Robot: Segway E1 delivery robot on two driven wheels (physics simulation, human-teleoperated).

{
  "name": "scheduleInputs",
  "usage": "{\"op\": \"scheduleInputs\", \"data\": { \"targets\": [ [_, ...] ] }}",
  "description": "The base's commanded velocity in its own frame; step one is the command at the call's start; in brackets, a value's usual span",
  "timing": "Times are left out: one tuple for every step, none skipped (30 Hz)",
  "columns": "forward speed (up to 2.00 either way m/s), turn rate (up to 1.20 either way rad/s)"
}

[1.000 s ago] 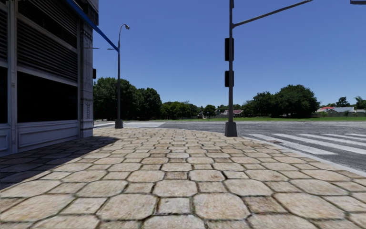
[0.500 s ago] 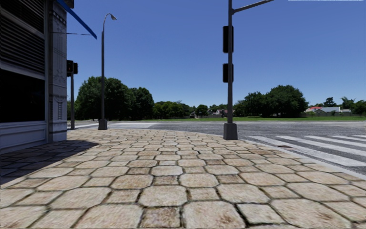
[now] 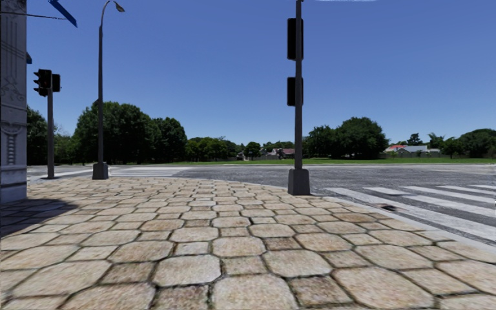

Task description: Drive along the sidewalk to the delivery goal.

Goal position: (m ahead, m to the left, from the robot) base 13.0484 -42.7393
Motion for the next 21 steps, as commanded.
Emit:
{"op": "scheduleInputs", "data": {
  "targets": [
    [1.66, -0.36],
    [1.66, -0.36],
    [1.66, -0.40],
    [1.66, -0.41],
    [1.66, -0.41],
    [1.66, -0.41],
    [1.67, -0.42],
    [1.67, -0.42],
    [1.67, -0.42],
    [1.67, -0.42],
    [1.67, -0.42],
    [1.67, -0.42],
    [1.67, -0.42],
    [1.67, -0.42],
    [1.67, -0.42],
    [1.67, -0.42],
    [1.67, -0.42],
    [1.67, -0.42],
    [1.67, -0.42],
    [1.67, -0.42],
    [1.67, -0.42]
  ]
}}
